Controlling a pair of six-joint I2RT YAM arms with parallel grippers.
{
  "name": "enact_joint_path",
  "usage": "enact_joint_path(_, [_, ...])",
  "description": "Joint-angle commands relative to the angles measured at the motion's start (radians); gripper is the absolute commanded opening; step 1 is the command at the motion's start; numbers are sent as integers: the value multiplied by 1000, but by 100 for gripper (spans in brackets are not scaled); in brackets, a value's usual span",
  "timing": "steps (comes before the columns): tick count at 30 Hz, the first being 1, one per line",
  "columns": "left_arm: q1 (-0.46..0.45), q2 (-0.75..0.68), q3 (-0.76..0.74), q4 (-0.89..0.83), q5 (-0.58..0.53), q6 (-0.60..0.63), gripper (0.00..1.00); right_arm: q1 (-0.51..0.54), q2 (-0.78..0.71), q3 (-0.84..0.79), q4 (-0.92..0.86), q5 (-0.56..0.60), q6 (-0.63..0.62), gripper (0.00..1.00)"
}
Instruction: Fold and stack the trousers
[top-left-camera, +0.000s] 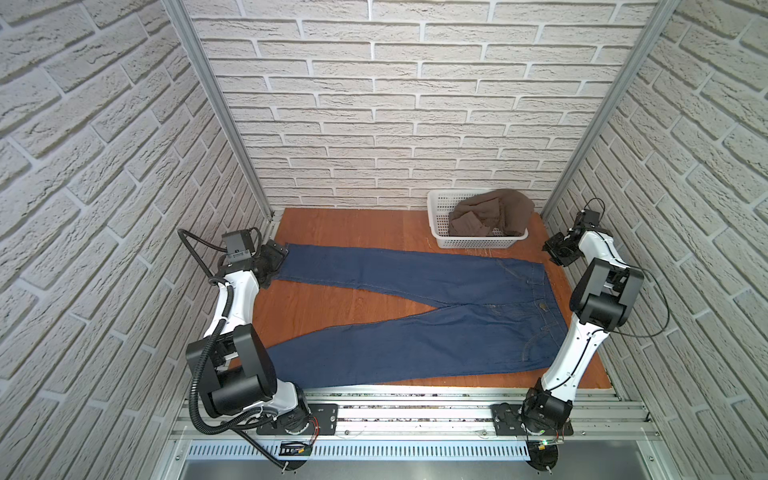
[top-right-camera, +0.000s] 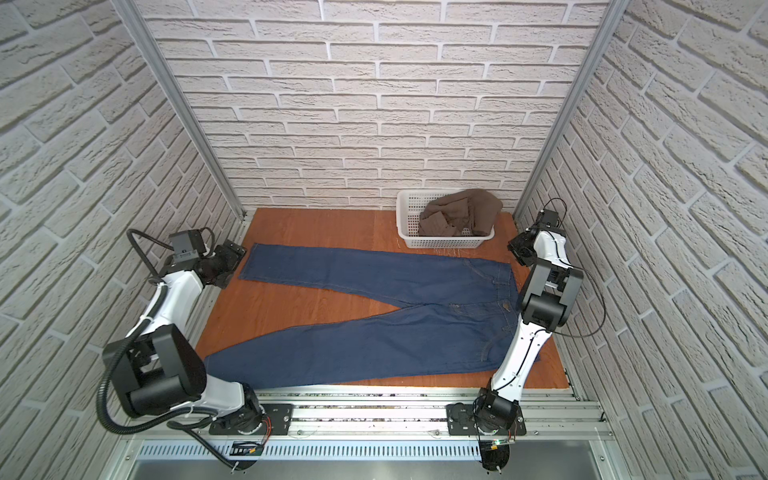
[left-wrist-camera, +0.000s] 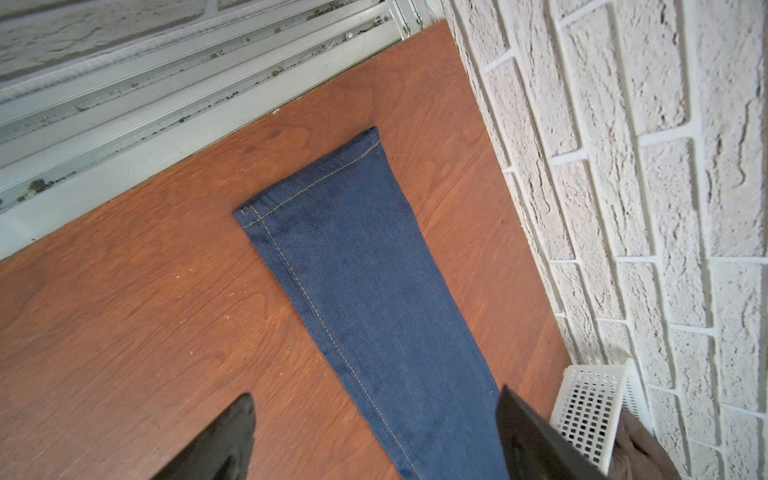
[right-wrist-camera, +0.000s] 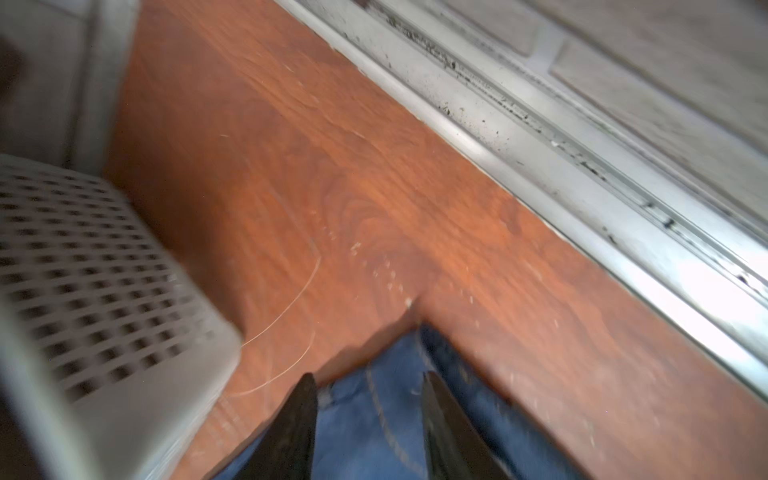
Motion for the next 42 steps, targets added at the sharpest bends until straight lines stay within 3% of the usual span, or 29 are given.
enact_joint_path(1, [8, -30, 16, 10, -7, 18, 90, 3, 37, 75, -154, 37, -84, 46])
enact_joint_path(16, [3, -26, -7, 36, -17, 11, 90, 47, 162, 176, -260, 59, -187, 43])
enact_joint_path(35, [28, -49, -20, 46, -34, 10, 90, 108, 243, 244, -442, 396, -175, 31])
enact_joint_path(42, [37, -42, -19, 54, -32, 11, 90, 108, 292, 284, -481, 442, -137, 28])
